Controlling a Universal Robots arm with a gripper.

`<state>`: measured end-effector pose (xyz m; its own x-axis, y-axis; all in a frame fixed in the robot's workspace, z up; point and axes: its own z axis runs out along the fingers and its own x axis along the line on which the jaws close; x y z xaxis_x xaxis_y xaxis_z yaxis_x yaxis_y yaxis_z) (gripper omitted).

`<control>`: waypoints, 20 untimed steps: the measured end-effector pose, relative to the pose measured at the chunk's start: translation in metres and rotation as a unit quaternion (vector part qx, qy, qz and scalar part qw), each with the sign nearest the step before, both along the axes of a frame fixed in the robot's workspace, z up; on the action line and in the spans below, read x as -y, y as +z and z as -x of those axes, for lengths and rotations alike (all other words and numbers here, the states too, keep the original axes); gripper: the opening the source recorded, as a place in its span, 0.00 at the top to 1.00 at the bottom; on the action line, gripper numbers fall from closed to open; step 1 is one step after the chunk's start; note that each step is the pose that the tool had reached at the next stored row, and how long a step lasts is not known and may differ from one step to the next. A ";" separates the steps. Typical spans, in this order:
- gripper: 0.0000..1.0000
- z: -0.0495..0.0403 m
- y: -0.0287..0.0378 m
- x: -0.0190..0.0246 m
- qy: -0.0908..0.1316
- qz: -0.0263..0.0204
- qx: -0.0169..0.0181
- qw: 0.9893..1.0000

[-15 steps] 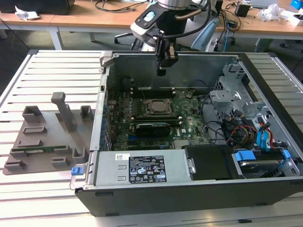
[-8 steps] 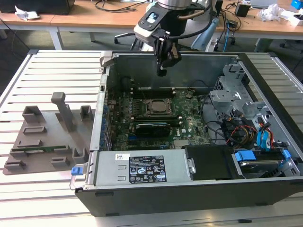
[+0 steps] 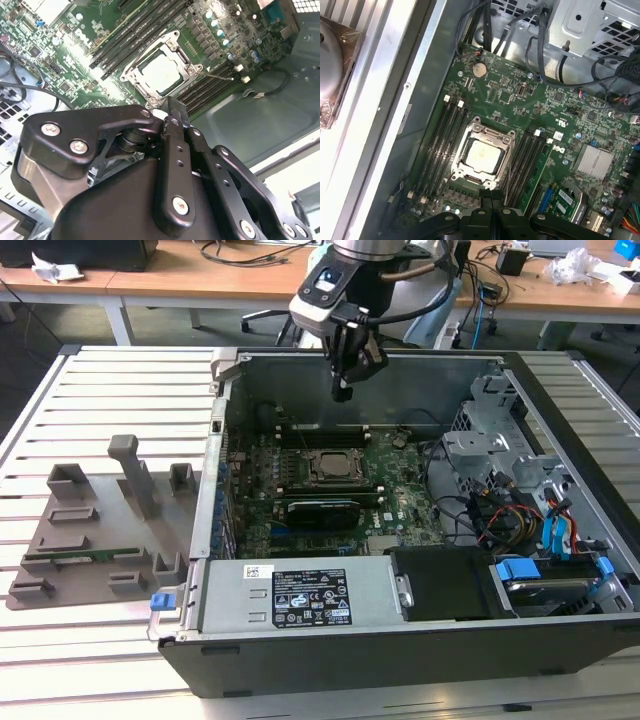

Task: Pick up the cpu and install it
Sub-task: 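Install the first cpu locking lever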

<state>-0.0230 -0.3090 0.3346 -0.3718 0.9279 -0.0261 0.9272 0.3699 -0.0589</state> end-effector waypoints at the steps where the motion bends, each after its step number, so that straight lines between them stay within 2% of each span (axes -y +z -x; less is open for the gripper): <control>1: 0.89 0.0000 0.0000 0.0000 0.006 0.000 0.000 1.000; 5: 0.89 0.0000 0.0000 0.0000 0.024 0.000 0.000 1.000; 11: 0.89 0.0000 0.0000 0.0000 0.057 0.000 0.000 0.998; 14: 0.89 0.0000 0.0000 0.0000 0.079 0.000 0.000 0.997; 20: 0.89 0.0000 0.0000 0.0000 0.109 0.000 0.000 0.994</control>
